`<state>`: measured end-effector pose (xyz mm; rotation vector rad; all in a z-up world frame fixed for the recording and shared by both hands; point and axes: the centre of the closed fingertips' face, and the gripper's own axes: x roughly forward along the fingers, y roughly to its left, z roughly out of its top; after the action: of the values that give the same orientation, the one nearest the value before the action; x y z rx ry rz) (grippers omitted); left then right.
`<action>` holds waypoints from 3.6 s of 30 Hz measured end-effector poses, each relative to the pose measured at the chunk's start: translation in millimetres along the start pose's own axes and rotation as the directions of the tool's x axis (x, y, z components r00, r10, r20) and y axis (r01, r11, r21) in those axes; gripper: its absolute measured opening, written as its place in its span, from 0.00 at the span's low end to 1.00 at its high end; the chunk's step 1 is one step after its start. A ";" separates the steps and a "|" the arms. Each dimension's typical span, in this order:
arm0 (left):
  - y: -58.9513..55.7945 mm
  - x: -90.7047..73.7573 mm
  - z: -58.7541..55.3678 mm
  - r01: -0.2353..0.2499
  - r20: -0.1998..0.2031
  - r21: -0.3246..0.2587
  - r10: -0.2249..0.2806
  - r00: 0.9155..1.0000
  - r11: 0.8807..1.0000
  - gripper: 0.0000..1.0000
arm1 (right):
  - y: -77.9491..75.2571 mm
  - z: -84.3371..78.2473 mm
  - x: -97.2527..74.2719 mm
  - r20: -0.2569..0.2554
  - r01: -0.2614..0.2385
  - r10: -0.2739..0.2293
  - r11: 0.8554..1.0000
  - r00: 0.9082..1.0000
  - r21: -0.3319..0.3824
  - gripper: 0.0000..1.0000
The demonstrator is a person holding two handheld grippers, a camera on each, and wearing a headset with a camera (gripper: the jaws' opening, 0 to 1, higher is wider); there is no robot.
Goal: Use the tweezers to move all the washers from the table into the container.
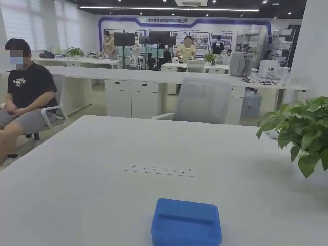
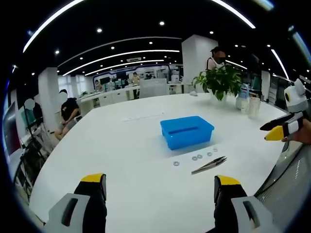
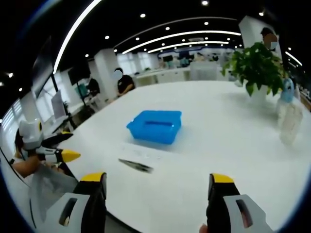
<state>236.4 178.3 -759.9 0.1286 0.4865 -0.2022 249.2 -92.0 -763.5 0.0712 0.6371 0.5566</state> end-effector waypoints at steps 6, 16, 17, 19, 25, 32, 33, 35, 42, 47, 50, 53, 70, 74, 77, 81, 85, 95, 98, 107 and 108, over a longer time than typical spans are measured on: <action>-0.2 0.7 -1.5 0.002 -0.009 0.006 -0.001 1.000 1.000 0.93 | -2.8 3.8 -1.9 0.021 0.003 -0.003 1.000 1.000 0.015 0.85; 7.4 -2.5 3.0 -0.025 0.011 0.033 0.024 1.000 0.999 0.90 | 8.0 1.3 2.9 -0.006 -0.039 0.039 0.999 0.999 0.013 0.84; 8.7 -2.8 3.4 -0.025 0.013 0.024 0.024 1.000 0.999 0.89 | 9.7 0.2 4.0 -0.016 -0.045 0.045 0.999 0.999 0.006 0.84; 12.7 -3.6 3.6 -0.039 0.015 0.010 0.039 0.999 0.999 0.90 | 13.1 -2.2 5.3 -0.034 -0.046 0.046 0.999 0.998 -0.018 0.83; 19.9 -6.7 8.0 -0.049 0.040 -0.021 0.050 0.998 0.999 0.92 | 13.4 -3.6 6.7 -0.053 -0.034 0.031 0.998 0.998 -0.050 0.81; 1.4 -1.7 5.7 0.061 -0.012 -0.027 -0.061 0.998 0.998 0.87 | 11.9 -0.7 8.9 -0.056 -0.036 0.033 0.998 0.998 -0.042 0.81; -8.3 0.7 3.9 0.119 -0.034 -0.013 -0.119 0.992 0.993 0.85 | 11.6 -0.1 8.6 -0.053 -0.037 0.035 0.998 0.998 -0.040 0.81; -17.6 3.8 -3.6 0.180 -0.112 -0.002 -0.179 0.977 0.984 0.75 | 10.5 2.8 8.5 -0.041 -0.040 0.039 0.999 0.998 -0.034 0.81; -43.0 27.2 6.2 0.340 -0.164 0.061 -0.326 0.931 0.939 0.45 | 6.3 6.4 15.1 -0.041 -0.048 0.048 0.999 0.998 0.015 0.80; -60.0 56.9 -5.4 0.453 -0.207 0.043 -0.436 0.876 0.890 0.36 | 6.5 7.5 23.5 -0.065 -0.052 0.052 0.999 0.997 0.002 0.80; -63.8 72.9 -5.6 0.472 -0.200 0.058 -0.453 0.869 0.880 0.32 | 6.5 11.8 27.7 -0.067 -0.055 0.054 0.998 0.996 -0.013 0.80; -69.5 87.1 -5.1 0.499 -0.202 0.084 -0.475 0.856 0.863 0.31 | 5.9 13.6 33.3 -0.075 -0.071 0.070 0.997 0.995 -0.003 0.80; -100.2 116.2 -40.8 0.651 -0.376 0.272 -0.545 0.750 0.708 0.20 | 7.4 5.1 41.5 -0.119 -0.097 0.096 0.995 0.988 -0.003 0.79; -107.3 113.4 -41.5 0.687 -0.396 0.320 -0.567 0.723 0.652 0.13 | 11.6 6.5 40.8 -0.115 -0.099 0.098 0.995 0.989 -0.010 0.79; -111.3 109.7 -43.2 0.697 -0.398 0.350 -0.574 0.715 0.626 0.05 | 13.5 7.7 40.6 -0.117 -0.101 0.099 0.995 0.988 -0.018 0.79; -118.2 106.7 -49.5 0.710 -0.415 0.367 -0.577 0.704 0.602 0.00 | 13.7 11.8 40.5 -0.110 -0.104 0.101 0.994 0.989 -0.025 0.78; -120.8 103.4 -51.7 0.709 -0.416 0.390 -0.574 0.705 0.588 0.00 | 16.6 15.6 41.5 -0.100 -0.114 0.111 0.993 0.989 -0.031 0.78; -123.6 74.5 -6.8 0.667 -0.266 0.324 -0.612 0.745 0.671 0.00 | 40.2 13.2 47.1 -0.122 -0.194 0.187 0.979 0.975 -0.056 0.84; -120.6 61.6 7.5 0.658 -0.212 0.276 -0.623 0.752 0.701 0.00 | 52.0 11.1 49.2 -0.151 -0.251 0.237 0.965 0.960 -0.078 0.83; -100.2 33.5 36.2 0.640 -0.107 0.239 -0.635 0.765 0.731 0.00 | 97.2 -4.6 80.4 -0.341 -0.460 0.353 0.830 0.871 -0.316 0.52; -97.9 32.5 38.6 0.639 -0.106 0.238 -0.634 0.766 0.732 0.00 | 98.2 -3.9 86.0 -0.353 -0.463 0.338 0.804 0.872 -0.373 0.48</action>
<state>260.0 71.3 -748.9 0.2188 0.5063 -0.9544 257.7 35.4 -790.9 -0.3199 0.7500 1.1379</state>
